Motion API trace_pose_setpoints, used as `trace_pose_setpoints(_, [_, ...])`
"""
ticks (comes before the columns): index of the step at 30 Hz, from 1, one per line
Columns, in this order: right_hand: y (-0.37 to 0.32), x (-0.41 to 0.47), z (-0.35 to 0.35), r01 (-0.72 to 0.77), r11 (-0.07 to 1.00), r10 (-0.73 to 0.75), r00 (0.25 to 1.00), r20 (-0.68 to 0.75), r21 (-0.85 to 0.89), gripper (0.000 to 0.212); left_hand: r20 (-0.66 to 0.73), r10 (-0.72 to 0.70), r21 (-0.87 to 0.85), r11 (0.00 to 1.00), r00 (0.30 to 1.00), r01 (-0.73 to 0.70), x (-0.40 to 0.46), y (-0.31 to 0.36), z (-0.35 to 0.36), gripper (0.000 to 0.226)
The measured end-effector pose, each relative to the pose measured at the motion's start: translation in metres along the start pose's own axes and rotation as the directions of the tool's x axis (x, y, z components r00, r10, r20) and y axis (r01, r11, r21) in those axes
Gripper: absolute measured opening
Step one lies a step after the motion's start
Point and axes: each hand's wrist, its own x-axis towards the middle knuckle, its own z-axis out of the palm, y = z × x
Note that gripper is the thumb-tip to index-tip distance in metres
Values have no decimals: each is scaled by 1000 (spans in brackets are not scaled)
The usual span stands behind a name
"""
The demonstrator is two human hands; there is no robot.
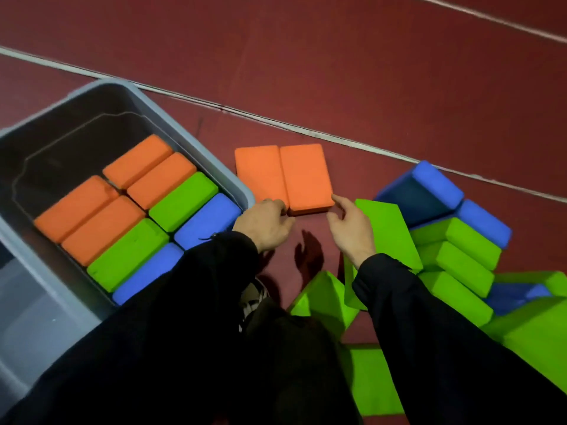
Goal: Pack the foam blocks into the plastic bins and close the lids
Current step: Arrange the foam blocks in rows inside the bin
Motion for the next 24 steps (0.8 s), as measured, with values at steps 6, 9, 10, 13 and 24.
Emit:
trace_pose_setpoints(6, [42,33,8,-122,987,115,991,69,108,55,100,-335,-462,819,937,342,51,15,63,54])
trace_pose_setpoints(9, [55,63,28,-170,982,158,978,133,86,63,65,-505,-704,588,861,398,82,11,95,61])
trace_pose_setpoints(10, [58,74,36,-187,979,174,973,151,81,65,69,-551,-765,505,832,398,91,10,103,57])
trace_pose_setpoints(13, [65,106,61,-235,968,216,959,185,89,69,171,-673,-885,217,720,413,125,-7,127,75])
trace_pose_setpoints(24, [91,183,129,-436,898,436,900,13,59,109,211,-907,-921,-60,365,384,194,-55,174,92])
